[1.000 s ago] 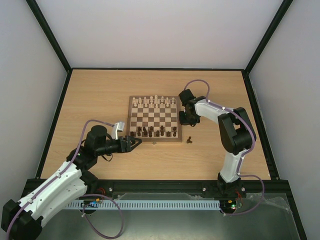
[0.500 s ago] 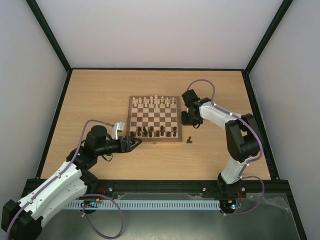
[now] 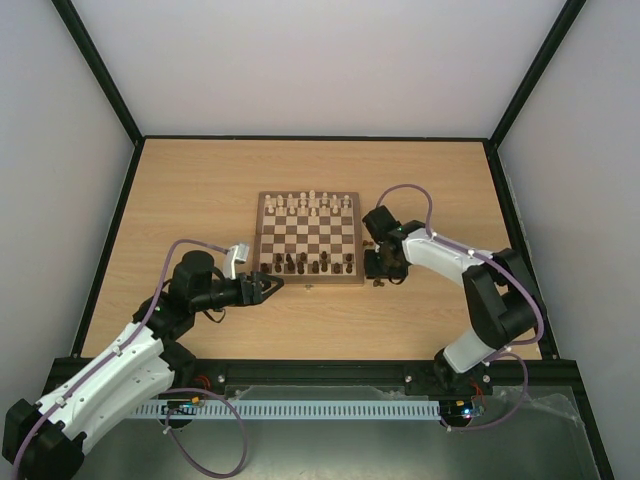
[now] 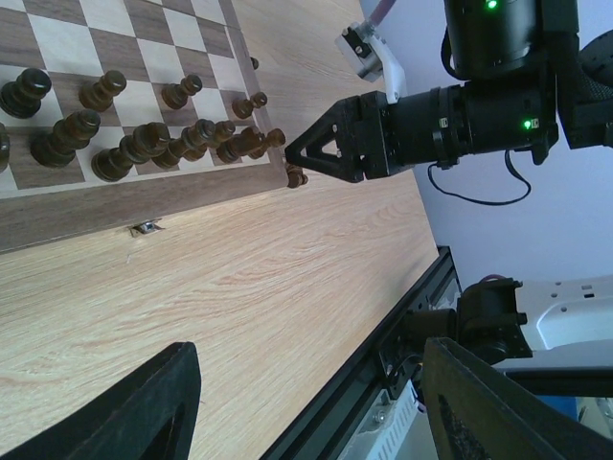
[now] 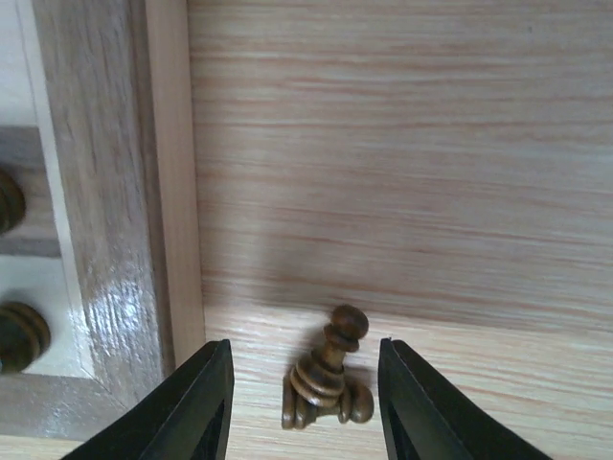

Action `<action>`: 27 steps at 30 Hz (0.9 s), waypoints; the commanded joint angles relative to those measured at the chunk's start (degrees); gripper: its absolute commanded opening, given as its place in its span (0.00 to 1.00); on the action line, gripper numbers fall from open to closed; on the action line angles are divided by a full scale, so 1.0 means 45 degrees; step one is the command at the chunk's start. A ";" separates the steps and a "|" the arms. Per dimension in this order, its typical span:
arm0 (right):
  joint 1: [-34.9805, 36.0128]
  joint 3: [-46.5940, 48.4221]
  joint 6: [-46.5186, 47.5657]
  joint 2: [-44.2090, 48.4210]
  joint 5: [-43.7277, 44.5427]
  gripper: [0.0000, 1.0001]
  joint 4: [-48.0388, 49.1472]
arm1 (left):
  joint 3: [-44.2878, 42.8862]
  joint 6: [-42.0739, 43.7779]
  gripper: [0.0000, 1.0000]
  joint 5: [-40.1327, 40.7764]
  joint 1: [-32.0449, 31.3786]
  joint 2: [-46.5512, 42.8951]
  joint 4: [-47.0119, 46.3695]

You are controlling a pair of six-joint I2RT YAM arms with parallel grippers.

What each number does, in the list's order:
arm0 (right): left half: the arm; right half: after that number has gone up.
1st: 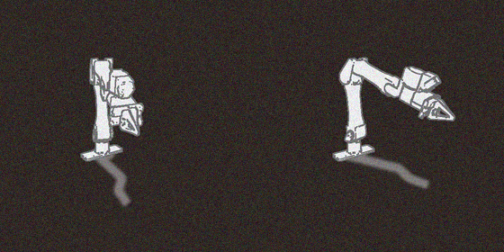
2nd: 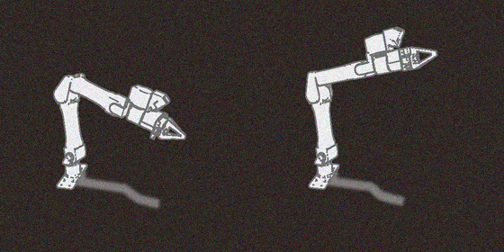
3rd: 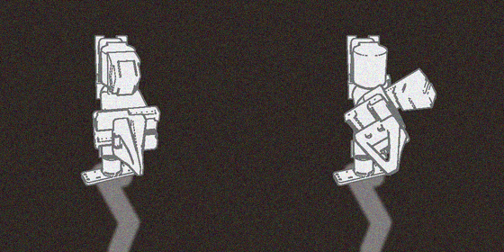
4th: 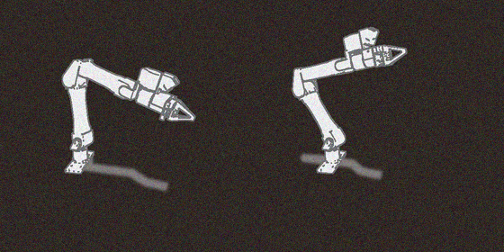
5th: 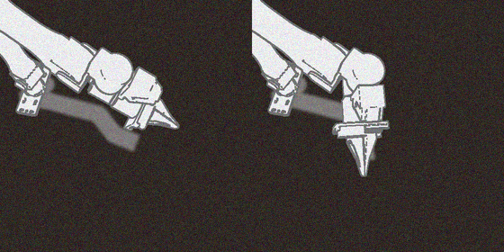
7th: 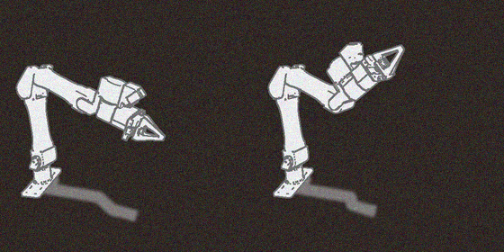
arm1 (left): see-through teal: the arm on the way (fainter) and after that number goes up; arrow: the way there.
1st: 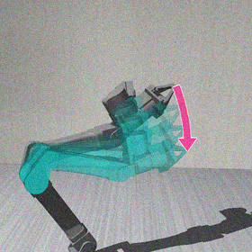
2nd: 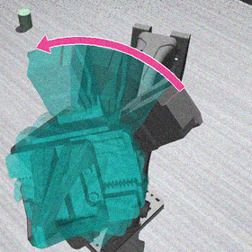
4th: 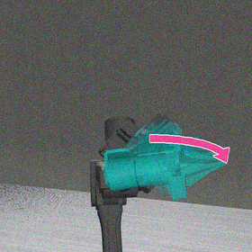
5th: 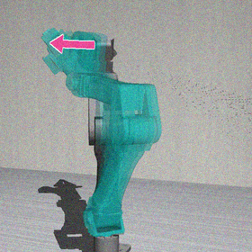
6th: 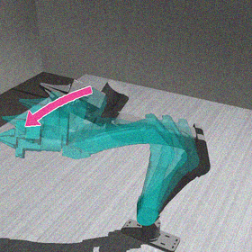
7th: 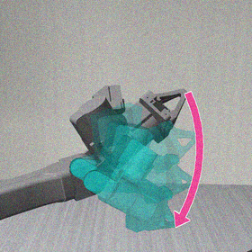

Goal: Set up the chess pieces on the board
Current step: Pick up the chess piece at the center of the board.

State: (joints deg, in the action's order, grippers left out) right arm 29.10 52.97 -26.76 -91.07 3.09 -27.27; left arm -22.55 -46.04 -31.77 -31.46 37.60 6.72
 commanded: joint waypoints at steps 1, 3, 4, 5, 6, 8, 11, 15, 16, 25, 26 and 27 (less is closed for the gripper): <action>0.0113 -0.0530 -0.0606 0.0375 0.0254 0.43 -0.0500 | 0.0031 0.0080 0.66 -0.0289 0.0071 -0.0033 -0.0402; 0.0133 -0.0620 -0.0634 0.0276 0.0250 0.42 -0.0420 | 0.0060 0.0075 0.66 -0.0303 0.0063 -0.0066 -0.0365; 0.0134 -0.0697 -0.0653 0.0200 0.0267 0.42 -0.0376 | 0.0073 0.0075 0.66 -0.0321 0.0059 -0.0106 -0.0352; 0.0134 -0.0738 -0.0671 0.0147 0.0282 0.42 -0.0316 | 0.0096 0.0075 0.66 -0.0323 0.0063 -0.0148 -0.0328; 0.0132 -0.0744 -0.0688 0.0082 0.0330 0.42 -0.0263 | 0.0121 0.0061 0.66 -0.0323 0.0059 -0.0197 -0.0322; 0.0125 -0.0768 -0.0711 -0.0097 0.0348 0.41 -0.0161 | 0.0160 0.0022 0.66 -0.0323 0.0058 -0.0280 -0.0298; 0.0125 -0.0703 -0.0732 -0.0349 0.0313 0.40 0.0033 | 0.0182 0.0006 0.66 -0.0323 0.0058 -0.0391 -0.0230; 0.0135 -0.0603 -0.0715 -0.0669 0.0266 0.30 0.0142 | 0.0175 0.0014 0.66 -0.0322 0.0068 -0.0446 -0.0167; 0.0138 -0.0622 -0.0713 -0.0675 0.0252 0.26 0.0161 | 0.0182 0.0002 0.66 -0.0323 0.0064 -0.0446 -0.0151; 0.0143 -0.0715 -0.0579 -0.0772 0.0464 0.08 0.0296 | 0.0254 -0.0042 0.66 -0.0305 0.0063 -0.0407 -0.0230; 0.0153 -0.0714 -0.0576 -0.0722 0.0487 0.06 0.0341 | 0.0251 -0.0042 0.66 -0.0304 0.0071 -0.0427 -0.0210; 0.0149 -0.0733 -0.0561 -0.0681 0.0497 0.05 0.0366 | 0.0262 -0.0042 0.66 -0.0282 0.0060 -0.0442 -0.0178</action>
State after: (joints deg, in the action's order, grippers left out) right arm 29.39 50.35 -29.54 -92.71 4.58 -24.93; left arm -22.35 -46.09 -32.23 -31.46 36.05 6.74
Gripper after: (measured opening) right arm 0.093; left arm 0.663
